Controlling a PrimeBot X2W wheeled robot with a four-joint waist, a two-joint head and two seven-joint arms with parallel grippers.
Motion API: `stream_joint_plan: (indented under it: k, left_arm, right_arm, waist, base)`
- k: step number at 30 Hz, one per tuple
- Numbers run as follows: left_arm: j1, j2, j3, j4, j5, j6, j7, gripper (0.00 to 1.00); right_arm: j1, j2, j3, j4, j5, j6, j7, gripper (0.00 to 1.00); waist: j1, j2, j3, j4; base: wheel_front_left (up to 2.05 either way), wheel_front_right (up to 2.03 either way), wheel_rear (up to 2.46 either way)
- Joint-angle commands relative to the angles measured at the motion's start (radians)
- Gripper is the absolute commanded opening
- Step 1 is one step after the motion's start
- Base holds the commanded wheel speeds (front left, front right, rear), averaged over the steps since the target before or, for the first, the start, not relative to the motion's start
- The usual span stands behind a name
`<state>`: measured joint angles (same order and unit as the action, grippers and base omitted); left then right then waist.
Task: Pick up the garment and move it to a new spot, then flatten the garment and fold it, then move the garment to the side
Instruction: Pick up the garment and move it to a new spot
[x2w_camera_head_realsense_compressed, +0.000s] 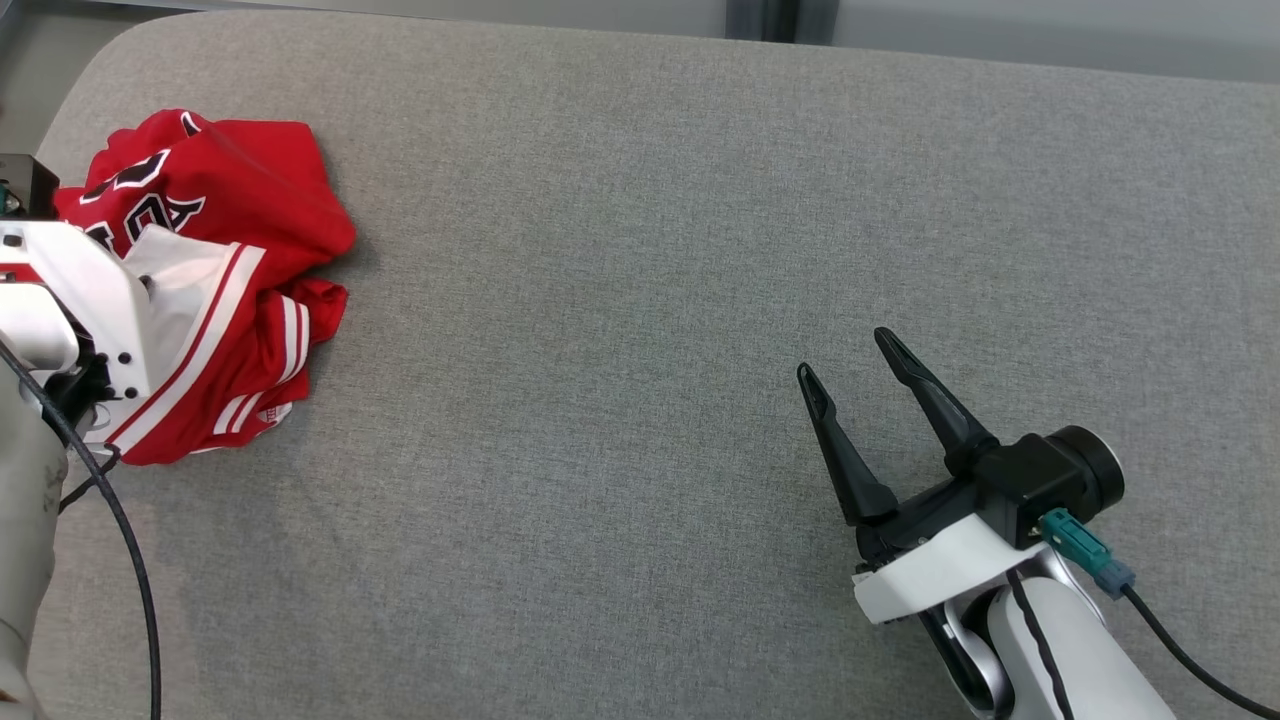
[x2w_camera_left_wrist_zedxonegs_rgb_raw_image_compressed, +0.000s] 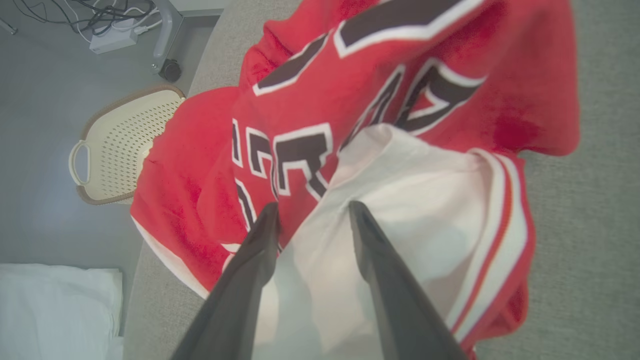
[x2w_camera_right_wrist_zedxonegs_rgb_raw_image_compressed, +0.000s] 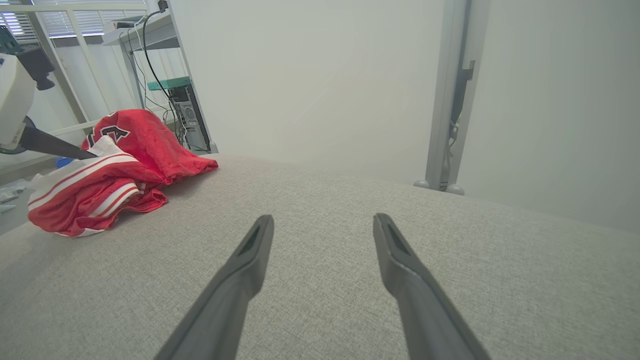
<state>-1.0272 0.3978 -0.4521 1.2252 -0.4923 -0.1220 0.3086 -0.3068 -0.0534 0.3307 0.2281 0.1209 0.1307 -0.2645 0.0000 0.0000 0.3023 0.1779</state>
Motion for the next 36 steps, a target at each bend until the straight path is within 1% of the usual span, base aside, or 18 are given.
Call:
stream_joint_plan:
  k: [1, 2, 6, 14, 15, 16, 18, 19, 22, 23, 24, 25, 26, 29, 30, 33, 36]
  left_arm:
    - [-0.013, -0.004, 0.002, 0.008, -0.008, 0.000, -0.002, 0.00]
    - [-0.013, -0.008, 0.003, 0.013, -0.014, -0.001, 0.001, 0.00]
    - [-0.024, -0.016, 0.004, 0.024, -0.020, 0.001, -0.053, 0.00]
    - [-0.028, -0.023, 0.010, 0.027, -0.025, 0.022, -0.208, 0.00]
    - [-0.029, -0.020, 0.009, 0.013, -0.014, 0.039, -0.313, 0.00]
    - [-0.024, -0.021, 0.006, 0.010, -0.012, 0.045, -0.350, 0.00]
    - [-0.007, -0.029, 0.010, 0.005, -0.012, 0.061, -0.480, 0.00]
    - [-0.012, -0.037, 0.018, -0.024, -0.009, 0.073, -0.556, 0.00]
    - [-0.008, -0.038, 0.035, -0.094, -0.002, 0.086, -0.571, 0.00]
    - [-0.007, -0.033, 0.051, -0.146, 0.002, 0.101, -0.572, 0.00]
    - [0.011, -0.029, 0.070, -0.204, 0.012, 0.120, -0.573, 0.00]
    - [0.086, -0.037, 0.120, -0.353, 0.034, 0.135, -0.571, 0.00]
    - [0.120, -0.053, 0.140, -0.438, 0.055, 0.128, -0.571, 0.00]
    - [0.179, -0.086, 0.153, -0.523, 0.077, 0.114, -0.571, 0.00]
    - [0.179, -0.086, 0.153, -0.523, 0.077, 0.114, -0.571, 0.00]
    - [0.219, -0.124, 0.145, -0.568, 0.089, 0.093, -0.571, 0.00]
    - [0.245, -0.174, 0.126, -0.587, 0.086, 0.070, -0.572, 0.00]
  right_arm:
    - [-0.004, -0.001, -0.005, -0.007, -0.004, 0.000, -0.003, 1.00]
    - [-0.003, -0.002, -0.007, -0.007, -0.005, 0.000, -0.003, 1.00]
    - [-0.002, -0.001, -0.014, -0.007, -0.005, 0.000, -0.003, 1.00]
    - [0.016, 0.000, -0.015, 0.002, 0.004, 0.000, -0.003, 1.00]
    - [0.029, 0.000, -0.013, 0.005, 0.007, 0.000, -0.003, 1.00]
    - [0.032, 0.000, -0.012, 0.005, 0.008, 0.000, -0.003, 1.00]
    - [0.053, 0.000, -0.015, 0.003, 0.012, 0.000, -0.003, 1.00]
    - [0.078, 0.000, -0.026, -0.005, 0.027, 0.000, -0.003, 1.00]
    - [0.106, 0.000, -0.043, -0.014, 0.035, 0.000, -0.003, 1.00]
    - [0.116, 0.000, -0.050, -0.019, 0.039, 0.000, -0.003, 1.00]
    - [0.127, 0.000, -0.057, -0.022, 0.037, 0.000, -0.003, 1.00]
    - [0.152, 0.000, -0.075, -0.033, 0.045, 0.000, -0.003, 1.00]
    - [0.161, -0.001, -0.090, -0.044, 0.048, 0.000, -0.003, 1.00]
    - [0.178, -0.001, -0.117, -0.051, 0.048, 0.000, -0.003, 1.00]
    - [0.178, -0.001, -0.117, -0.051, 0.048, 0.000, -0.003, 1.00]
    - [0.182, 0.000, -0.149, -0.066, 0.046, 0.000, -0.003, 1.00]
    - [0.197, 0.000, -0.179, -0.072, 0.035, 0.000, -0.003, 1.00]
  waist:
    - [0.0000, 0.0000, 0.001, 0.000]
    - [0.0000, 0.0000, 0.001, 0.000]
    - [0.0000, 0.0000, -0.004, 0.008]
    - [0.0000, 0.0000, -0.052, 0.025]
    - [0.0000, 0.0000, -0.084, 0.031]
    - [0.0000, 0.0000, -0.096, 0.032]
    - [0.0000, 0.0000, -0.152, 0.035]
    - [0.0000, 0.0000, -0.207, 0.034]
    - [0.0000, 0.0000, -0.245, 0.032]
    - [0.0000, 0.0000, -0.259, 0.032]
    - [0.0000, 0.0000, -0.277, 0.031]
    - [0.0000, 0.0000, -0.314, 0.019]
    - [0.0000, 0.0000, -0.332, 0.008]
    - [0.0000, 0.0000, -0.360, -0.013]
    - [0.0000, 0.0000, -0.360, -0.013]
    - [0.0000, 0.0000, -0.377, -0.036]
    - [0.0000, 0.0000, -0.386, -0.064]
  base:
    - [0.00, 0.00, 0.00]
    - [0.00, 0.00, 0.00]
    - [0.00, 0.00, 0.00]
    - [0.00, 0.00, 0.00]
    - [0.00, 0.00, 0.00]
    - [0.00, 0.00, 0.00]
    - [0.00, 0.00, 0.00]
    - [0.00, 0.00, 0.00]
    - [0.00, 0.00, 0.00]
    - [0.00, 0.00, 0.00]
    - [0.00, 0.00, 0.00]
    - [0.00, 0.00, 0.00]
    - [0.00, 0.00, 0.00]
    - [0.00, 0.00, 0.00]
    - [0.00, 0.00, 0.00]
    - [0.00, 0.00, 0.00]
    - [0.00, 0.00, 0.00]
